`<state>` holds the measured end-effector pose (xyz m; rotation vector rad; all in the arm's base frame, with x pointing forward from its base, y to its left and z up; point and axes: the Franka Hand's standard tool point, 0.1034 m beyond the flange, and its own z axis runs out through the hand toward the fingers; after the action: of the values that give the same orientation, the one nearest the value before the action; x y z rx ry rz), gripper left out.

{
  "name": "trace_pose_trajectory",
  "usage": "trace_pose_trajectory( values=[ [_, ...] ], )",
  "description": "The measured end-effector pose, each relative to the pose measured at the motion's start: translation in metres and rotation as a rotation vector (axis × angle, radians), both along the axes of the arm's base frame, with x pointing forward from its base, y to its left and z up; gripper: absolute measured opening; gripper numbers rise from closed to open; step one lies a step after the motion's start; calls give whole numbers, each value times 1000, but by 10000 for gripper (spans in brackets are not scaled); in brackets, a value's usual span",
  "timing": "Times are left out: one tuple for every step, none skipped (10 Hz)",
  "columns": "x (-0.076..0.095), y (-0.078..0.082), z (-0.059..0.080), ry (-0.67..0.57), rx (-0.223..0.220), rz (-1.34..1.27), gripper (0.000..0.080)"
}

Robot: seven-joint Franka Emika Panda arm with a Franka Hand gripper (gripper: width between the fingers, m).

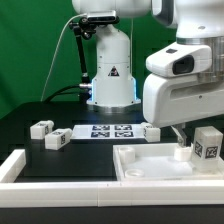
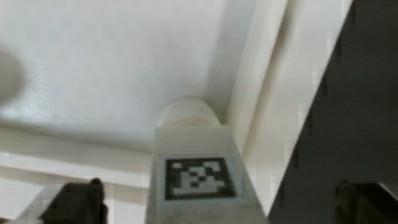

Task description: Assemble one leg

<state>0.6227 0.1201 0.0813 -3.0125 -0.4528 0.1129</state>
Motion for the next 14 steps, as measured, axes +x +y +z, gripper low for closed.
trace_pose_trajectory(
  values=[
    [4, -2, 1, -28, 2, -4, 649],
    [3, -1, 0, -23, 1, -3, 649],
    [3, -1, 0, -23, 1, -3, 649],
    [3, -1, 0, -23, 1, -4, 515],
    [3, -1, 0, -23, 1, -4, 377],
    [3, -2, 0, -23, 1, -4, 291],
    [3, -2, 0, -23, 1, -12, 291],
    [3, -2, 0, -20, -2, -47, 291],
    [3, -3, -1, -23, 1, -75, 291],
    [3, -4, -1, -33, 7, -151, 291],
    [2, -4, -1, -25, 4, -299, 291],
    [2, -5, -1, -19, -2, -400, 291],
    [2, -6, -1, -12, -8, -520, 291],
    [2, -6, -1, -9, -13, -649, 291]
  ],
)
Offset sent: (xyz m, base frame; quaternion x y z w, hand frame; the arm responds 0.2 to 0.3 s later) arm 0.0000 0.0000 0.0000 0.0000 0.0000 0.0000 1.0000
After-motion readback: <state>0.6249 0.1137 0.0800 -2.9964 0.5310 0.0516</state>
